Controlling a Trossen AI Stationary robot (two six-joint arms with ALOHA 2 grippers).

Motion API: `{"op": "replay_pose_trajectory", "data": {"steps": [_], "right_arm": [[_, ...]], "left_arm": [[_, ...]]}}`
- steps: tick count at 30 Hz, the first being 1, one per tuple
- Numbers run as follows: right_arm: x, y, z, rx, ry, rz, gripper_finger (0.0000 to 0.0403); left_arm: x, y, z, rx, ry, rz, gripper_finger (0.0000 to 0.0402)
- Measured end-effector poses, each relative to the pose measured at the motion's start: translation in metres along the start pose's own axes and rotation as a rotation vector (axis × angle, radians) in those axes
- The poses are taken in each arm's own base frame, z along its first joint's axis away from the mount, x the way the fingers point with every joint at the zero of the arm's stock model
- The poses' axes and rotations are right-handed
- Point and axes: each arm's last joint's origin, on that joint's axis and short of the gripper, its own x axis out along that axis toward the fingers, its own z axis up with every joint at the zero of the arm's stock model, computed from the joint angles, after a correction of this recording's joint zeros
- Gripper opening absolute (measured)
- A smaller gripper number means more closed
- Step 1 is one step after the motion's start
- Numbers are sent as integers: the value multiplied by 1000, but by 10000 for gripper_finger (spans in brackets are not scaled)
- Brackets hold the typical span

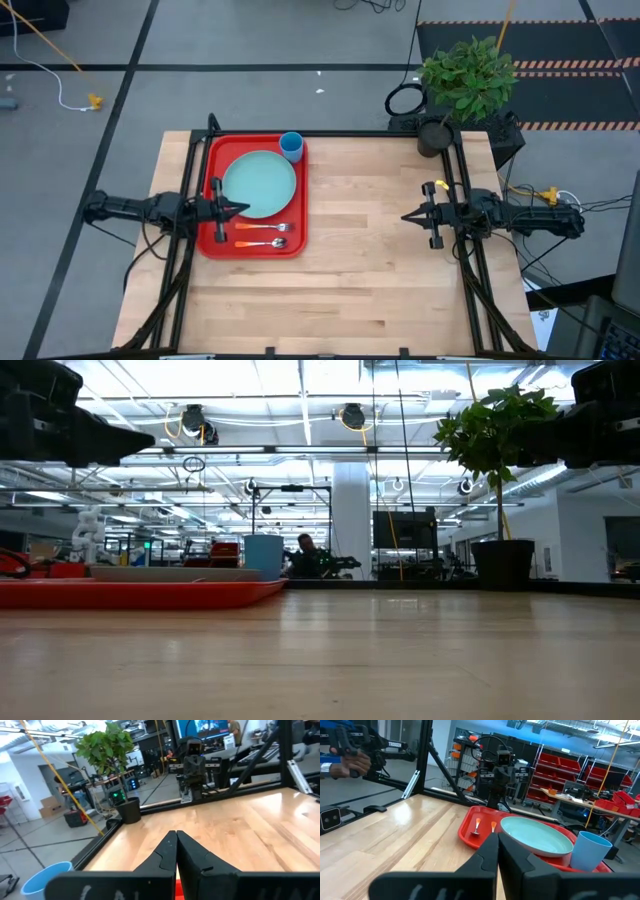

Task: Pick and place plate/cup/fork/spoon on tray
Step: Return to Home Position

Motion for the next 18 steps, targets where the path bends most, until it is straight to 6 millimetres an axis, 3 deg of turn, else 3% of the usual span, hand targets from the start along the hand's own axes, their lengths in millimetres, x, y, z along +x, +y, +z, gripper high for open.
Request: {"op": "replay_pose_trajectory", "data": {"steps": [11, 18], "right_arm": [[0, 0, 0, 0, 0, 0, 0], [0, 0, 0, 0, 0, 0, 0]], "left_arm": [[1, 6, -2, -4, 11, 25, 5], [2, 9, -4, 84, 37, 77, 30]]}}
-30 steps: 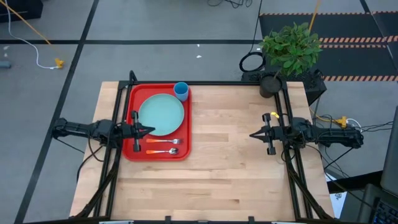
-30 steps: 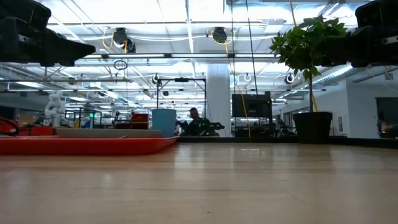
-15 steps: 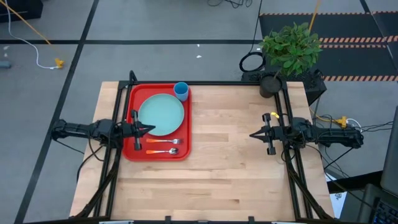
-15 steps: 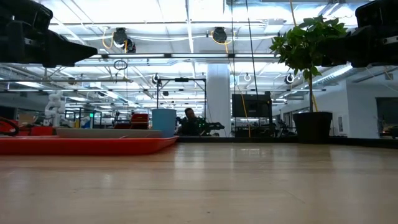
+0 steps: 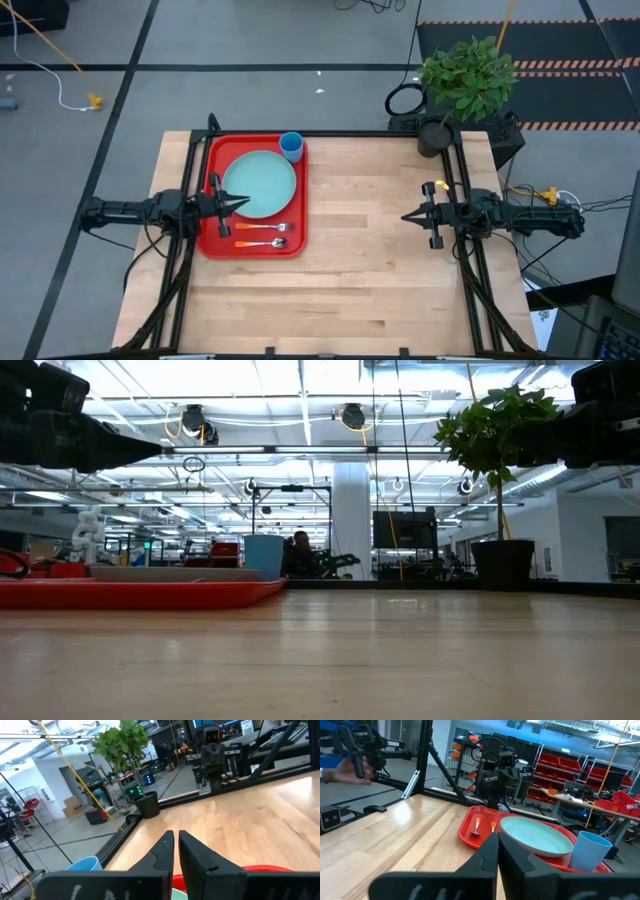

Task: Pick and place plate/cup/fork/spoon on tray
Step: Return to Home Position

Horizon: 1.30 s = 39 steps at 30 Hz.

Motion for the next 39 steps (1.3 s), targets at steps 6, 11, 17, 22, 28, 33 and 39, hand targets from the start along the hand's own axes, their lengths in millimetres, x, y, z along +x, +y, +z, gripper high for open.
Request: {"op": "replay_pose_trajectory", "data": {"steps": [6, 11, 17, 22, 28, 33, 39], "right_arm": [[0, 0, 0, 0, 0, 0, 0], [0, 0, 0, 0, 0, 0, 0], [0, 0, 0, 0, 0, 0, 0], [0, 0, 0, 0, 0, 0, 0], [0, 0, 0, 0, 0, 0, 0], [0, 0, 0, 0, 0, 0, 0], [0, 0, 0, 0, 0, 0, 0]], "left_arm": [[0, 0, 1, -53, -8, 8, 31], [0, 0, 1, -56, -10, 8, 31], [0, 0, 1, -60, -11, 9, 31], [0, 0, 1, -59, -11, 8, 31], [0, 0, 1, -58, -12, 9, 31], [0, 0, 1, -57, -12, 9, 31], [0, 0, 1, -57, -12, 9, 31]]}}
